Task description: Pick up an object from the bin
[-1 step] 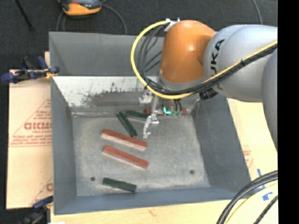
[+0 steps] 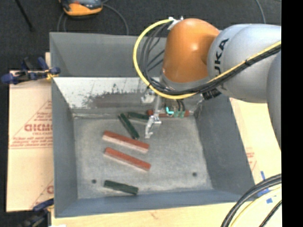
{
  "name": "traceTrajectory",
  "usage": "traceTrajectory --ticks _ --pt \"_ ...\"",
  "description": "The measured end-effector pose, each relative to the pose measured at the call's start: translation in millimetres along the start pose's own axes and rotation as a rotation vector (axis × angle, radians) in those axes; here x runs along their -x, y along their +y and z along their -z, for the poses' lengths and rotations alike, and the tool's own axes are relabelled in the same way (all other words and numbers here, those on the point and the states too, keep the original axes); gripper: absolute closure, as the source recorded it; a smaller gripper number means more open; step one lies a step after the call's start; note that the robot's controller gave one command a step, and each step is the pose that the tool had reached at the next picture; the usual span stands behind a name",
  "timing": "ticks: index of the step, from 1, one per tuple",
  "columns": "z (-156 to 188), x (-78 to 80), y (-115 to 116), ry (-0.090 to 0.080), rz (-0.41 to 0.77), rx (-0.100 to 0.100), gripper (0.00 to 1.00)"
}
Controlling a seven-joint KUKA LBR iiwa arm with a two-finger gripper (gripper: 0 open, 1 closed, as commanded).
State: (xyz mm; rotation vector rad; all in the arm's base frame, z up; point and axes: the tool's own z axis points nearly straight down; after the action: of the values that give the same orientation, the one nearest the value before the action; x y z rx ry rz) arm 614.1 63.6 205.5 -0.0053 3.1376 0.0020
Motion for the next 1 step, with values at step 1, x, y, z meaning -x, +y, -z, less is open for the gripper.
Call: traceTrajectory --ticks 1 --pt "-37.1 -2.6 3.2 -0.008 0.048 -0.001 0.0"
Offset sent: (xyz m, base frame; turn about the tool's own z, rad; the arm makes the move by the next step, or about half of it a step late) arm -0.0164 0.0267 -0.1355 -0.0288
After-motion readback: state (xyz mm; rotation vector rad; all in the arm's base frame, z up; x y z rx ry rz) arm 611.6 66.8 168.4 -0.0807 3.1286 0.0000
